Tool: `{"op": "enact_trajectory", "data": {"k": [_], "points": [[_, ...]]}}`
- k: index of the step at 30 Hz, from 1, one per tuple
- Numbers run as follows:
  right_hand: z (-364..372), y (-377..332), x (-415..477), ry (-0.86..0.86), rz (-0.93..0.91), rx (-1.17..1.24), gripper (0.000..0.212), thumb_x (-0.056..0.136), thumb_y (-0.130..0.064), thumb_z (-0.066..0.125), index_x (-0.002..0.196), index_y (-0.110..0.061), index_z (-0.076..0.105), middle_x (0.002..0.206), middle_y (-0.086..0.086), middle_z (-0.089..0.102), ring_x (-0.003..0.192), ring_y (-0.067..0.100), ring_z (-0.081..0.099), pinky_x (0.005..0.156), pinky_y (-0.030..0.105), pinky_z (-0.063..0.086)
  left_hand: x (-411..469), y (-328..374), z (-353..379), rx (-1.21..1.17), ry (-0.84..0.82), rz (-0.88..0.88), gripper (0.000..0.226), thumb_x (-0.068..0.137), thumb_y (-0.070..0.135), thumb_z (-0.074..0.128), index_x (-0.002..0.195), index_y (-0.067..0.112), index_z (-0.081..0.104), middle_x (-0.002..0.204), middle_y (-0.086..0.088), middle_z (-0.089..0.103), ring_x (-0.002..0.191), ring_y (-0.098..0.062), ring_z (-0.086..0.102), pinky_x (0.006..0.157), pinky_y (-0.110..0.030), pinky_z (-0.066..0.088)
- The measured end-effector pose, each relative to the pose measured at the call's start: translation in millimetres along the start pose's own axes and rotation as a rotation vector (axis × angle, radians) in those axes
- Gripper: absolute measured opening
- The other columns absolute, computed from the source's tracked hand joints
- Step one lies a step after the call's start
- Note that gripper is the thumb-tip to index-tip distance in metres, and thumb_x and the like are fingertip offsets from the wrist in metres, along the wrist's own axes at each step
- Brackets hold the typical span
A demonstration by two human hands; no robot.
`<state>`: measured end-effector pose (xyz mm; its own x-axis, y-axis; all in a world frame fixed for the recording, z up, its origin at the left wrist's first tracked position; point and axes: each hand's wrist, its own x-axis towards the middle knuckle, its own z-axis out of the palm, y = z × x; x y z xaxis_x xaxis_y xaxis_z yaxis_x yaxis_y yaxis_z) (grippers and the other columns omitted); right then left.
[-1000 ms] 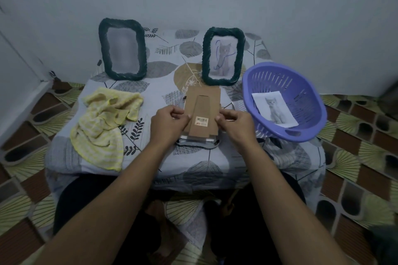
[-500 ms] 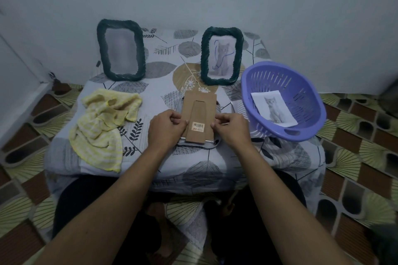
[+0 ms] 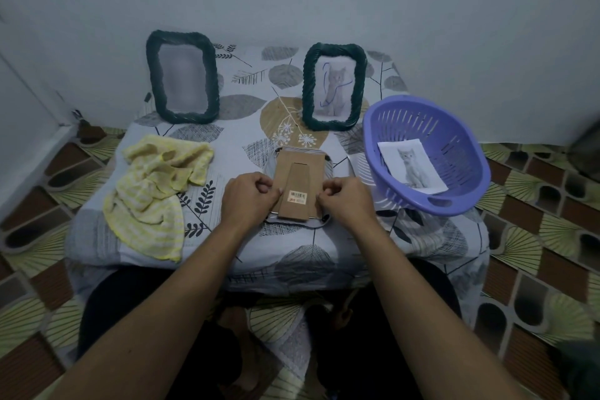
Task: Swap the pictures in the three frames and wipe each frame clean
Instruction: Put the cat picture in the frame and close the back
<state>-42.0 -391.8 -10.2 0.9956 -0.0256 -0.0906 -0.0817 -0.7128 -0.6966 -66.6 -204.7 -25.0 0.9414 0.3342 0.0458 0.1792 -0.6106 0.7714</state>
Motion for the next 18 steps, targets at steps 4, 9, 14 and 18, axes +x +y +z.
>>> {"op": "enact_trajectory", "data": {"k": [4,9,14,18], "points": [[0,0,-1,-0.003,0.012,-0.011,0.030,0.082,-0.017,0.071,0.112,-0.015,0.075,0.092,0.000,0.075,0.091,0.016,0.068,0.087,0.033,0.057,3,-4,1,0.058,0.002,-0.004,0.022,0.077,0.041,0.081,0.090,0.023,0.077,0.068,0.016,0.064,0.089,-0.021,0.068,0.086,-0.039,0.054],[-1,0,0,-0.016,0.018,-0.018,0.036,0.081,-0.021,0.073,0.116,-0.017,0.074,0.097,0.000,0.075,0.094,0.017,0.068,0.090,0.036,0.057,12,-4,-3,0.153,-0.045,-0.072,0.033,0.072,0.052,0.081,0.095,0.028,0.076,0.087,0.009,0.069,0.103,-0.025,0.063,0.096,-0.047,0.048],[-1,2,0,-0.031,0.039,0.002,0.030,0.082,-0.022,0.070,0.112,-0.020,0.074,0.093,-0.001,0.074,0.091,0.016,0.068,0.087,0.035,0.057,22,-8,-5,0.096,-0.141,-0.118,0.045,0.069,0.046,0.087,0.108,0.028,0.074,0.083,0.016,0.057,0.102,-0.022,0.062,0.100,-0.048,0.045],[-1,2,1,-0.049,0.049,0.005,0.030,0.079,-0.023,0.070,0.110,-0.022,0.074,0.092,-0.002,0.073,0.091,0.016,0.068,0.088,0.037,0.057,30,-8,-12,-0.014,-0.254,-0.151,0.048,0.067,0.030,0.092,0.109,0.021,0.072,0.088,0.005,0.055,0.094,-0.018,0.057,0.089,-0.030,0.046]]}}
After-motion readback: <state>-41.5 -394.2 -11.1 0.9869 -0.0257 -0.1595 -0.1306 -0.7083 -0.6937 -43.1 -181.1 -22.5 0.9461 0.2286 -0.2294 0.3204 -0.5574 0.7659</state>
